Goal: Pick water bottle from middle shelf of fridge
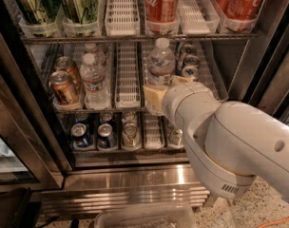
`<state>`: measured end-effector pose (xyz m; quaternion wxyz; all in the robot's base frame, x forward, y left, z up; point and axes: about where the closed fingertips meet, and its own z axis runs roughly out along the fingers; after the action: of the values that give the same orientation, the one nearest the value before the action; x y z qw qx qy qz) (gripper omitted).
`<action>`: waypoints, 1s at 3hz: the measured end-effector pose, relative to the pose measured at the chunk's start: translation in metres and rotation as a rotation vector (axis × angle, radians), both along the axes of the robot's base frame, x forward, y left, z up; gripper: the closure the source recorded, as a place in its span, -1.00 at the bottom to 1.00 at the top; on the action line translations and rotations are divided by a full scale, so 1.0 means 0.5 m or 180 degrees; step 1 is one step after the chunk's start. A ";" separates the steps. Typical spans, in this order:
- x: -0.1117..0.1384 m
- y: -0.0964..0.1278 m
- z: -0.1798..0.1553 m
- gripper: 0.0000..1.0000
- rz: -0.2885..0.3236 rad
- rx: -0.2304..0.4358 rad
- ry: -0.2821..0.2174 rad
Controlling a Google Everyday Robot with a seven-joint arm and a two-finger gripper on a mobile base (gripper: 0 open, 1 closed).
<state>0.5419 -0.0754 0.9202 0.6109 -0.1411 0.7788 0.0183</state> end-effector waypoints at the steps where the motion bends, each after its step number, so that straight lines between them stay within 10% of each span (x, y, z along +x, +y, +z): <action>1: -0.029 0.093 -0.058 1.00 0.0609 -0.0321 0.0138; 3: -0.103 0.161 -0.159 1.00 0.1352 -0.0116 0.0390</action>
Offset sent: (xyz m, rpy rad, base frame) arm -0.0455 -0.0285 -0.0215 0.0762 0.2998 0.5285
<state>0.4906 0.0052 0.8405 0.5421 -0.3117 0.7675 0.1410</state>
